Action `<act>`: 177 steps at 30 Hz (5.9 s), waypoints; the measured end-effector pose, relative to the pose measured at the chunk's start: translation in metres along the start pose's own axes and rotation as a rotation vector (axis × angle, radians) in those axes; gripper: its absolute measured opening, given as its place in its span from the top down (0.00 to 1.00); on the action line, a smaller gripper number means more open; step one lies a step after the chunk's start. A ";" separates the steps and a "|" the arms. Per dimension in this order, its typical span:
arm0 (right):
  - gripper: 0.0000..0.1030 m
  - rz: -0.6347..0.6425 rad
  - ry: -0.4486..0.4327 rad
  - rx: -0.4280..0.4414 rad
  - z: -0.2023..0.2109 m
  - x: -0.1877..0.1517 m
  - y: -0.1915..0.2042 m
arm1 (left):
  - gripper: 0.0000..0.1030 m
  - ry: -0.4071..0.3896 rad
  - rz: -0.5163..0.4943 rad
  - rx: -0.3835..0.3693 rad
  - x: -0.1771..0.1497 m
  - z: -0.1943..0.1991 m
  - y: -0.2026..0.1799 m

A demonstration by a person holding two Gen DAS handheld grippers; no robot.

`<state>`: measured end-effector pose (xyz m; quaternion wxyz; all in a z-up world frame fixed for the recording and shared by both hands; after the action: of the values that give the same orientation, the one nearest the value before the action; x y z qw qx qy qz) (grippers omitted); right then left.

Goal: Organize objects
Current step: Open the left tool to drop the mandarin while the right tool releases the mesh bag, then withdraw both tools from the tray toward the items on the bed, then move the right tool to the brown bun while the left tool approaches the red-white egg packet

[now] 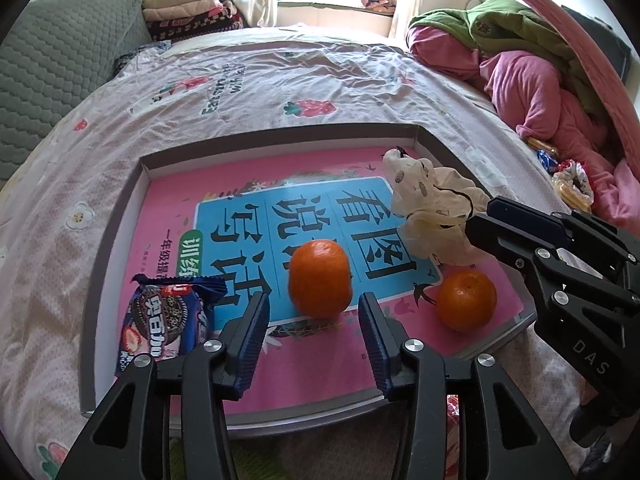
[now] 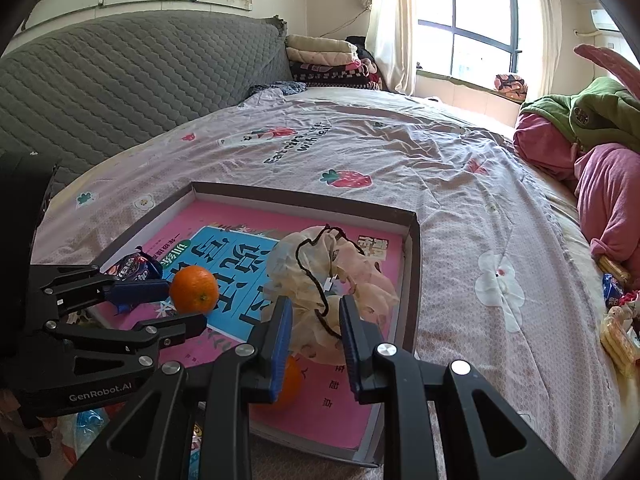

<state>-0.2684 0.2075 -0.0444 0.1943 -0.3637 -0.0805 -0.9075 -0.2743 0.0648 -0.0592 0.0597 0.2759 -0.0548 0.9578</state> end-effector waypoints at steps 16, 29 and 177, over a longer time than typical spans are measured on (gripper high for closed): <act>0.68 0.000 -0.025 0.021 0.014 0.001 0.007 | 0.47 -0.030 0.026 0.026 -0.003 0.022 0.005; 0.62 0.006 -0.056 0.022 0.031 0.002 0.010 | 0.40 -0.057 0.045 0.054 -0.011 0.047 0.004; 0.53 0.086 -0.027 0.060 0.113 -0.126 0.090 | 0.39 -0.044 0.047 0.104 -0.106 0.097 -0.042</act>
<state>-0.0774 0.1950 -0.0495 0.2429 -0.3730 -0.0946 -0.8905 -0.1290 0.0843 -0.0312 0.0215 0.2985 -0.0125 0.9541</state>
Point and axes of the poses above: each gripper's, at about its wrist camera, not at the fingertips, and z roughly against the way its jaws point, y to its left, x to its top, the point moved 3 cm from there along -z, roughly the way its jaws point, and after that the axes turned 5 degrees about y, right-handed, at the moved point
